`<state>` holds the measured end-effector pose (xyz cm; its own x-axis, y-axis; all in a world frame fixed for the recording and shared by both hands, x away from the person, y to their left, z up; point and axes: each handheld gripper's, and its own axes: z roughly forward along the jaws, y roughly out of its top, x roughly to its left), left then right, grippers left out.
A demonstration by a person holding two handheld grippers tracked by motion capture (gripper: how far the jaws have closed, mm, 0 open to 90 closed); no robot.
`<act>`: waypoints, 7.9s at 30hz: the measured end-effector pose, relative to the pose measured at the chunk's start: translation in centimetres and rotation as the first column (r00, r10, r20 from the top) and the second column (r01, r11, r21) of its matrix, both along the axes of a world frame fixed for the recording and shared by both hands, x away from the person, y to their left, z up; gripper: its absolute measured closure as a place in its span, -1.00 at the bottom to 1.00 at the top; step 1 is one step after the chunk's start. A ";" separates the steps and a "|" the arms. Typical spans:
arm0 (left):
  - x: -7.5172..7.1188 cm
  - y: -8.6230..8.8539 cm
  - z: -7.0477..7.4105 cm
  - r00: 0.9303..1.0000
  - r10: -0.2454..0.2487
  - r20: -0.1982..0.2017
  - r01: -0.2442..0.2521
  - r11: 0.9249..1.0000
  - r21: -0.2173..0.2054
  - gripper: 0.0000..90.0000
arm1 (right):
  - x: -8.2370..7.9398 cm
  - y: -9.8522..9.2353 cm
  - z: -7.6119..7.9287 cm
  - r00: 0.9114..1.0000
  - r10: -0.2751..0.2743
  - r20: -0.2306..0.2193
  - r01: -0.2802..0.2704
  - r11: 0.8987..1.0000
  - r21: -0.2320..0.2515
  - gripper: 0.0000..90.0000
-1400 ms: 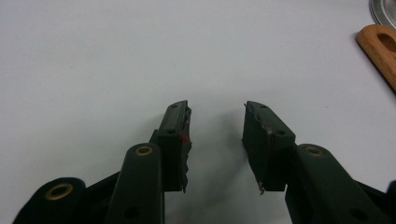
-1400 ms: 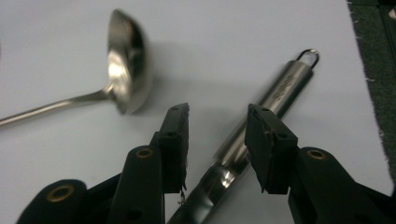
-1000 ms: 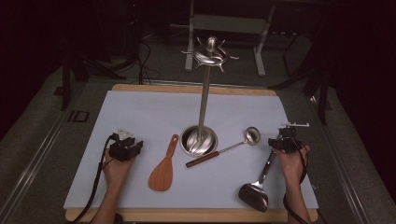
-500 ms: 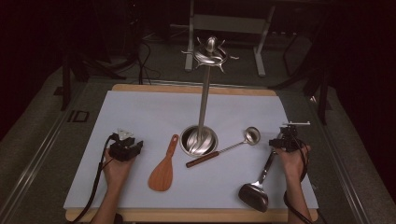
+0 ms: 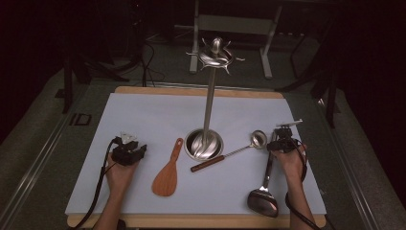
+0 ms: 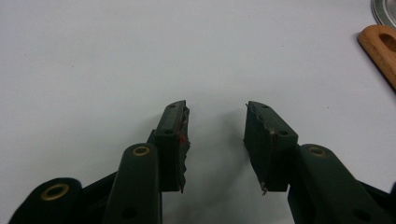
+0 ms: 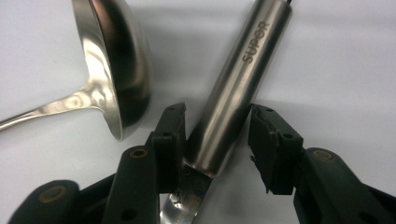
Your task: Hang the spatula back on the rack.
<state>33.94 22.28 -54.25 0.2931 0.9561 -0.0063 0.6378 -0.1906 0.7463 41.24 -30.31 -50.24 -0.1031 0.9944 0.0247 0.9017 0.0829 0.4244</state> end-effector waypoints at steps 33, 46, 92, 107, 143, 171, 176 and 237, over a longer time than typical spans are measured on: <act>0.0 0.0 0.0 1.000 -0.001 -0.001 0.001 1.000 0.001 0.31 | 2.7 1.3 0.3 0.987 0.021 -0.158 -0.034 0.996 -0.084 0.53; 0.0 0.0 0.0 1.000 -0.001 0.000 0.001 1.000 0.003 0.31 | 1.5 0.7 1.7 0.997 0.024 -0.074 -0.026 0.999 -0.027 0.54; 0.0 0.0 0.0 1.000 0.005 0.005 -0.005 1.000 0.009 0.31 | -5.0 5.8 10.7 0.880 0.302 0.368 -0.324 0.946 -0.001 0.54; -0.4 0.1 0.2 0.998 -0.005 0.070 0.007 1.000 -0.030 0.33 | -6.3 6.7 12.0 0.808 0.347 0.476 -0.396 0.918 0.002 0.54; -0.4 -0.1 0.3 0.994 -0.027 0.110 0.031 0.999 -0.036 0.33 | -8.5 9.4 14.1 0.628 0.414 0.658 -0.536 0.844 -0.019 0.54; -0.3 -0.1 0.3 0.995 -0.028 0.098 0.031 0.999 -0.031 0.33 | -10.3 12.2 16.9 0.511 0.385 0.768 -0.564 0.825 -0.038 0.54; -0.4 -0.1 0.3 0.995 -0.029 0.098 0.032 0.999 -0.030 0.33 | -10.6 12.5 17.6 0.493 0.375 0.785 -0.566 0.824 -0.038 0.54; -0.4 -0.1 0.3 0.995 -0.030 0.096 0.033 0.999 -0.029 0.32 | -9.9 14.4 17.5 0.485 0.333 0.809 -0.571 0.821 0.004 0.39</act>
<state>33.59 22.20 -53.94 0.3240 0.9460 -0.0054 0.5571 -0.1862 0.8093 31.32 -15.95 -32.72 -0.6340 0.7706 -0.0645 0.1087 0.1714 0.9792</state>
